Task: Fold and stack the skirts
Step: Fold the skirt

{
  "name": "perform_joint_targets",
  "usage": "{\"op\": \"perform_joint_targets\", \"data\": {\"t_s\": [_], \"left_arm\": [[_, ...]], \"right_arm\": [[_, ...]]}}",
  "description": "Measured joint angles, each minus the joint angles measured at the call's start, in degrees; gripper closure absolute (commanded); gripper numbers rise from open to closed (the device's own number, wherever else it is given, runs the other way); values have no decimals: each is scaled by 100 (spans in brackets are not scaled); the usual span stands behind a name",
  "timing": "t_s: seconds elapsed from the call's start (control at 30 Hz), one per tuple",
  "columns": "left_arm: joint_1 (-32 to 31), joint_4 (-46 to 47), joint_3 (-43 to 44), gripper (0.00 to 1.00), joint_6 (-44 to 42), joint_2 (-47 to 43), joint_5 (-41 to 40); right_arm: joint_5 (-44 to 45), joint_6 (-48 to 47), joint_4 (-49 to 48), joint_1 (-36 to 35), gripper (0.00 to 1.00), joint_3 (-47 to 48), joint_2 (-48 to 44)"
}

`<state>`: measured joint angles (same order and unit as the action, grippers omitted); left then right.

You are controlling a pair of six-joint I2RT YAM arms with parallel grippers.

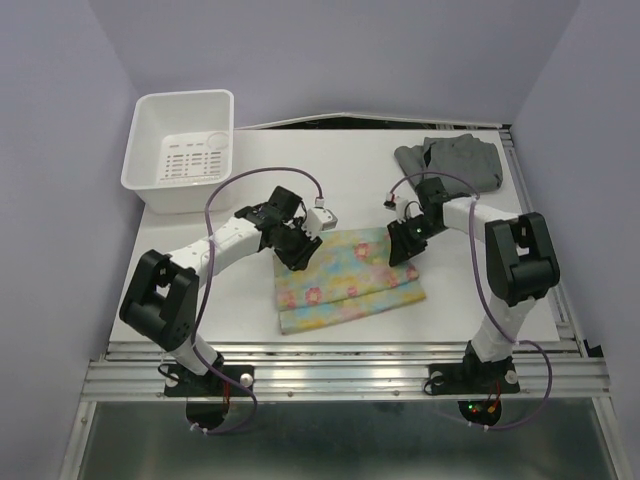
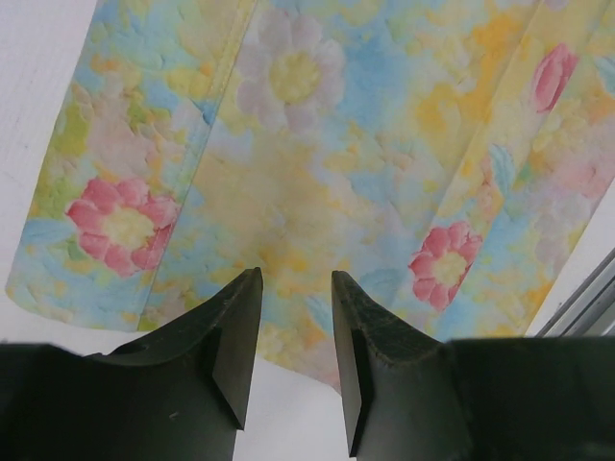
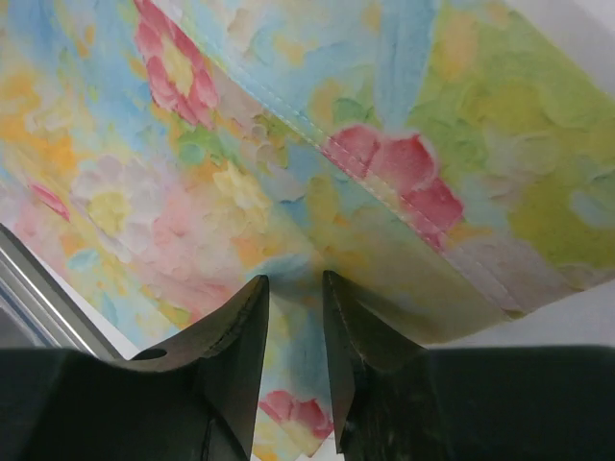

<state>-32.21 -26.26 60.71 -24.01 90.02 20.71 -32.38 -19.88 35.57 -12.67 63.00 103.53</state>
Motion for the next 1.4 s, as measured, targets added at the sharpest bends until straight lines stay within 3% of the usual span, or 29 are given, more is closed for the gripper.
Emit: {"op": "perform_joint_targets", "data": {"t_s": [0.33, 0.57, 0.7, 0.83, 0.93, 1.13, 1.4], "left_arm": [[20, 428, -24, 55, 632, -345, -138], [15, 595, 9, 55, 1215, -378, -44], [-28, 772, 22, 55, 1495, -363, 26], [-149, 1047, 127, 55, 1753, -162, 42], [-275, 1211, 289, 55, 1849, 127, 42], [-527, 1346, 616, 49, 1963, 802, 24], [-710, 1316, 769, 43, 1902, 1154, 50]], "right_arm": [[195, 339, -302, -356, 64, 2426, 1657], [474, 890, -319, -601, 61, 3235, 1777], [503, 1513, -348, -487, 59, 2651, 763], [424, 2411, -551, -225, 58, 1475, -763], [404, 3056, -743, -94, 57, 636, -1364], [343, 4258, -1207, -94, 53, -876, -1215], [308, 4986, -2028, -94, 52, -1436, -892]]}}
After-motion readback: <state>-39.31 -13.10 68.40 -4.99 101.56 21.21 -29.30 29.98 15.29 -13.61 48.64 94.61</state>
